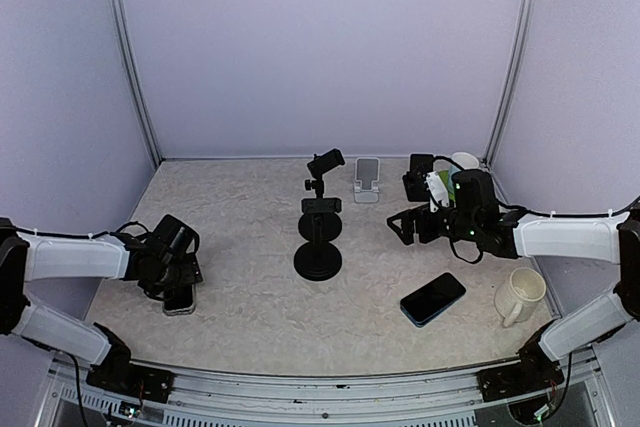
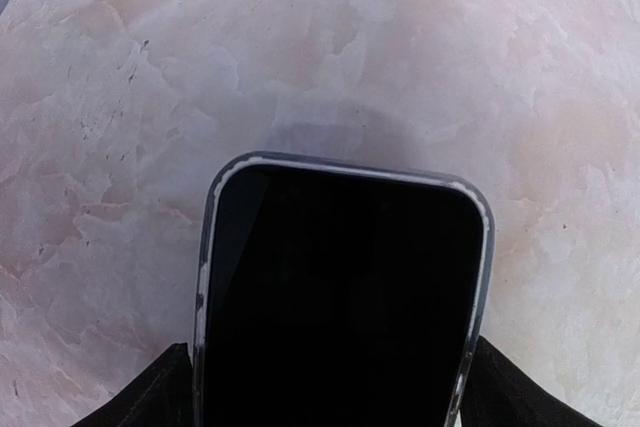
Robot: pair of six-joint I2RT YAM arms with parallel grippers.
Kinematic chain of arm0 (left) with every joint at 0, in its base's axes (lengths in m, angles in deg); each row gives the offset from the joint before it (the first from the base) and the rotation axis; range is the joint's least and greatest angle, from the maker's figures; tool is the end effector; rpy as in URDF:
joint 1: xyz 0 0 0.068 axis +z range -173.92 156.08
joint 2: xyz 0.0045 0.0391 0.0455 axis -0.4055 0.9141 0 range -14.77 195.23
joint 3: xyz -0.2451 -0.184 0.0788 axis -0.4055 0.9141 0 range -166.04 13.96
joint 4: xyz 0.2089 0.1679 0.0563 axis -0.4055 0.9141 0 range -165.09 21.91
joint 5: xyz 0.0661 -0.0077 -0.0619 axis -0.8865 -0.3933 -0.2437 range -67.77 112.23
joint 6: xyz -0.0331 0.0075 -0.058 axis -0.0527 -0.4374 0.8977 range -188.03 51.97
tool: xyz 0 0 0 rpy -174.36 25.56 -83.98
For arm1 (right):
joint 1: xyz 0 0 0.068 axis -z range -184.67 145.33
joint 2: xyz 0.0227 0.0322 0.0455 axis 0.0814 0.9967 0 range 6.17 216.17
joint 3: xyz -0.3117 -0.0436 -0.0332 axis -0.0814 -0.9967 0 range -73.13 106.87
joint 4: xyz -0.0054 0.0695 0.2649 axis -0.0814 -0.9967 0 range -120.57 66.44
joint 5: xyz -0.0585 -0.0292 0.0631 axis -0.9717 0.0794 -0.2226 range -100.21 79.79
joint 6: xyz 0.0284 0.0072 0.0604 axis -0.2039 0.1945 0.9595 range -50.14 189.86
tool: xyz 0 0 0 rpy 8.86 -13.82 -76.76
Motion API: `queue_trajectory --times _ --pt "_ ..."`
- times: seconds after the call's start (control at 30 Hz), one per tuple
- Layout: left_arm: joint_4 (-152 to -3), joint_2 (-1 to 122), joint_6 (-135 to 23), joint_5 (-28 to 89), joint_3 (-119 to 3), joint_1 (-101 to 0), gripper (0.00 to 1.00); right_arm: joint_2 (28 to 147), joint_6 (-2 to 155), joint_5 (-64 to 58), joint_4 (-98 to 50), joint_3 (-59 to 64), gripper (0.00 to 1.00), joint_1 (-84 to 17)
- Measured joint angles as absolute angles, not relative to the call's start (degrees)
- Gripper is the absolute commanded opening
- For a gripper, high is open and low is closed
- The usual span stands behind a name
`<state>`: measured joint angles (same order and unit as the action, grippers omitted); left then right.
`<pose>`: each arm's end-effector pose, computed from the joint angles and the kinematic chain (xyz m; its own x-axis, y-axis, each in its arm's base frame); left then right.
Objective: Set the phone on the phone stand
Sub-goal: Pick up the phone from the phone, then place the phone at the center of the board.
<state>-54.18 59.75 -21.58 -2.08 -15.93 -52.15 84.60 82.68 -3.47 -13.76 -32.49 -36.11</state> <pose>0.1993 -0.0819 0.1606 -0.7561 -0.3438 -0.5569 -0.3878 0.9208 -0.0419 0.2622 0.1678 0.2457 -0.5250 -0.0627 -0.8488 -0.5024 0.8278 0.2496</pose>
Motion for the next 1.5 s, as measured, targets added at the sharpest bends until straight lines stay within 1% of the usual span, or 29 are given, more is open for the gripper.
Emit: queue_trajectory --times 0.2,0.57,0.77,1.17,1.4,1.5 --pt "-52.52 56.64 -19.68 -2.41 -16.19 -53.81 0.75 84.6 82.77 -3.44 -13.74 -32.49 1.0 -36.11" --pt "-49.74 56.56 -13.36 -4.92 -19.25 -63.26 0.74 84.58 82.79 -3.51 -13.74 -32.51 1.0 -36.13" --pt "-49.72 61.39 -10.04 -5.25 -21.19 -68.02 0.75 83.35 82.79 -4.03 -13.57 -33.34 1.0 -36.18" --pt "-50.0 73.67 -0.46 -4.92 -29.54 -77.03 0.75 79.88 82.79 -5.32 -13.59 -33.58 1.0 -36.24" --pt "-49.61 82.37 1.48 -4.64 -35.88 -79.56 0.76 72.27 82.77 -7.75 -16.01 -33.58 1.0 -37.47" --pt "-49.7 85.58 2.12 -4.55 -39.75 -80.3 0.79 68.34 82.7 -8.93 -17.57 -33.58 1.0 -38.12"
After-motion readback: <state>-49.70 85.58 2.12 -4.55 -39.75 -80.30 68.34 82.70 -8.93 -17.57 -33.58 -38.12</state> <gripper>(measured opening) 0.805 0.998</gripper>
